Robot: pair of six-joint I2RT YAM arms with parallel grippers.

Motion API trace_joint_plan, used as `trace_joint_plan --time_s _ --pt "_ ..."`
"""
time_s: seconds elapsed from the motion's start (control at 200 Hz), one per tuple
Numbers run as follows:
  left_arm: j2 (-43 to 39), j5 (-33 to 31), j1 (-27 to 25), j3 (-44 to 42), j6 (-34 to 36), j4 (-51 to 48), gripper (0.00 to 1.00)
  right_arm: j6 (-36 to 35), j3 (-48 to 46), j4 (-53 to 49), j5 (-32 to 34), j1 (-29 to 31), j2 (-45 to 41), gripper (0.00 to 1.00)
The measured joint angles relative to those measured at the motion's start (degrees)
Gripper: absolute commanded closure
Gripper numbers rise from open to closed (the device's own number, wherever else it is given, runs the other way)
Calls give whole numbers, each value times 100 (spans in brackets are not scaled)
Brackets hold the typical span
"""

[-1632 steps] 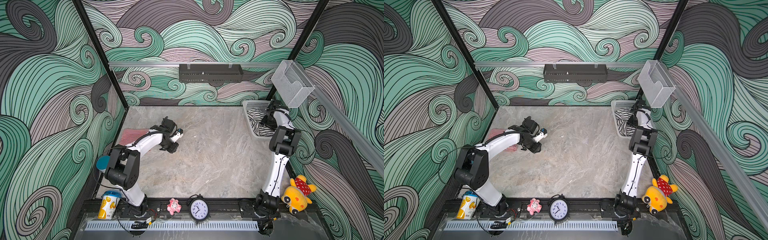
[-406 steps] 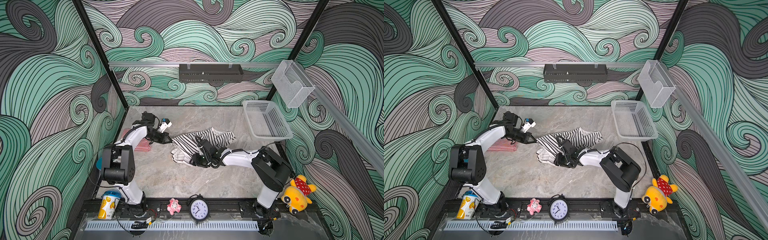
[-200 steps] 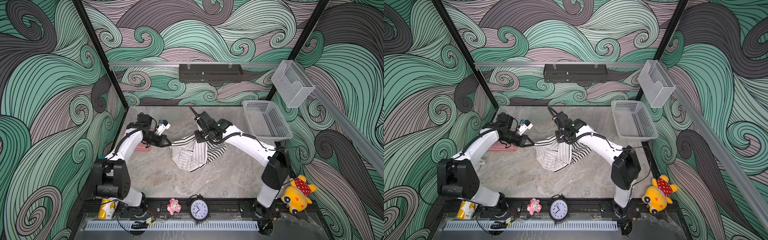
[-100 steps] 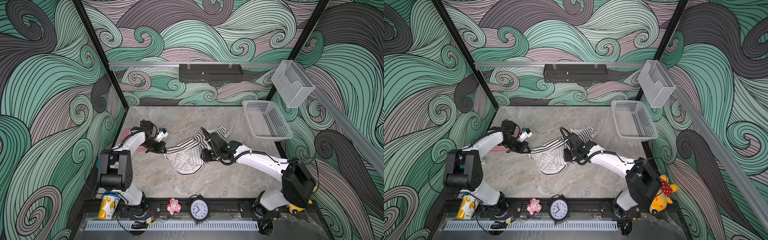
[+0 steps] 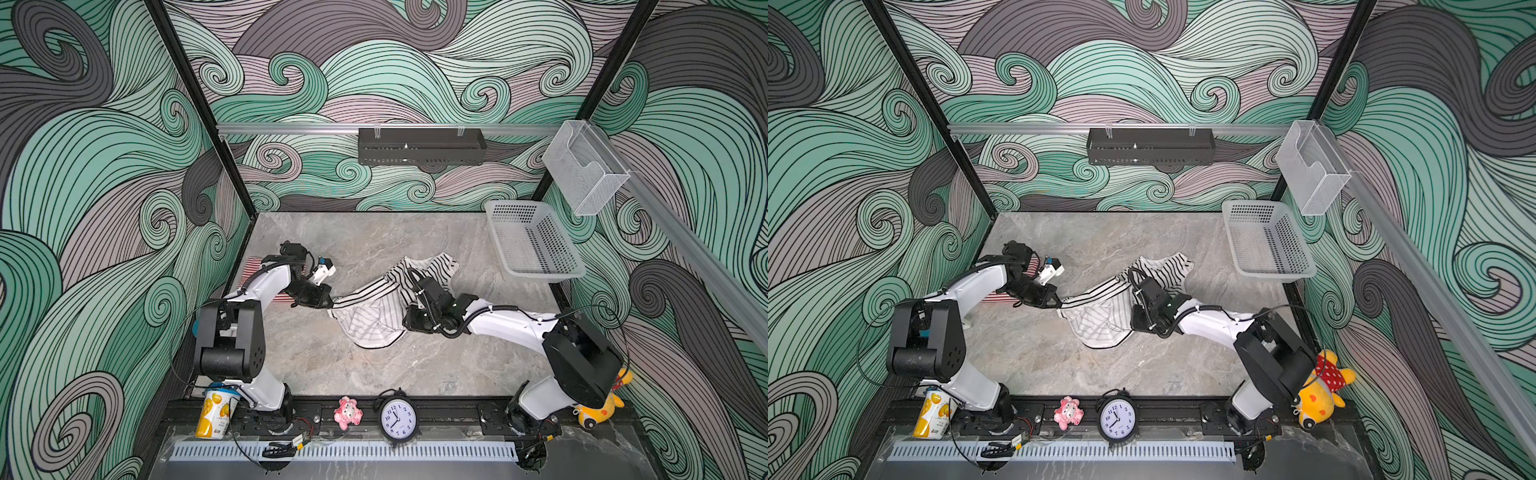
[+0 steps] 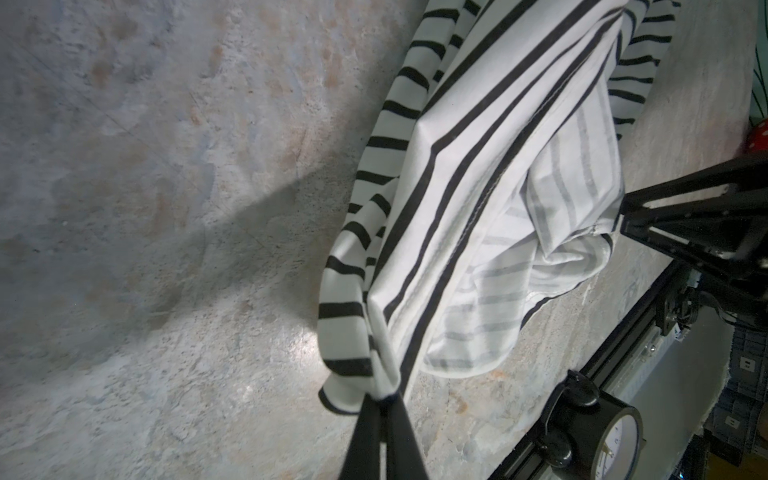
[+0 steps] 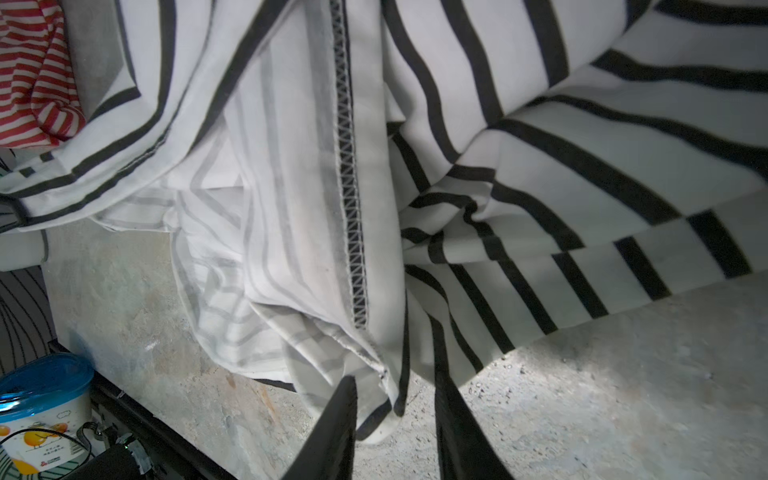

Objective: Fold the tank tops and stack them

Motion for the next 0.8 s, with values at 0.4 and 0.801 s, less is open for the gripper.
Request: trace_joint_plan --time_s 0.4,0.801 --pt "0 4 37 0 -2 9 100 291 -313 627 -299 0 133 71" --pt "0 9 39 0 -4 11 100 459 -546 1047 -485 -33 133 93"
